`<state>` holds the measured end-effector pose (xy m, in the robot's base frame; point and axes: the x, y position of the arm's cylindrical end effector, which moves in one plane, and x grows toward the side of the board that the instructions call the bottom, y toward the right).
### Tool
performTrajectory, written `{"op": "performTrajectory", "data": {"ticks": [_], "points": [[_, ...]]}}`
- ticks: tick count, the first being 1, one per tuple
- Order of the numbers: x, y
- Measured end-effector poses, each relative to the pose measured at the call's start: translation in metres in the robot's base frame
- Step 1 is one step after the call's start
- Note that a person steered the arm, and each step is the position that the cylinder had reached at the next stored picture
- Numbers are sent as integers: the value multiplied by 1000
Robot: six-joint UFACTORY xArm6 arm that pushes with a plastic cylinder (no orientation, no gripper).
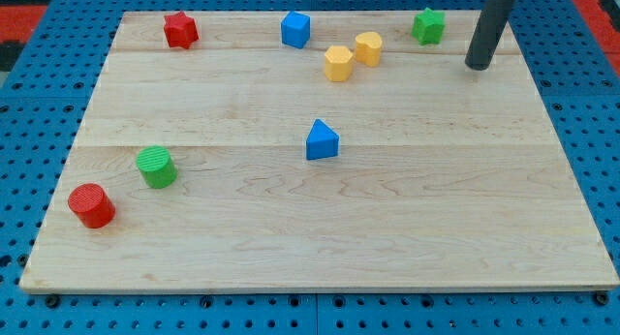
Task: Push the green star above the yellow heart
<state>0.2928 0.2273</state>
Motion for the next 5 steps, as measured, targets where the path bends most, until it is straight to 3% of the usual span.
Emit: {"op": "performTrajectory", "data": {"ticks": [2, 3, 5], "points": [[-65, -12], [-68, -37], [-65, -151]]}}
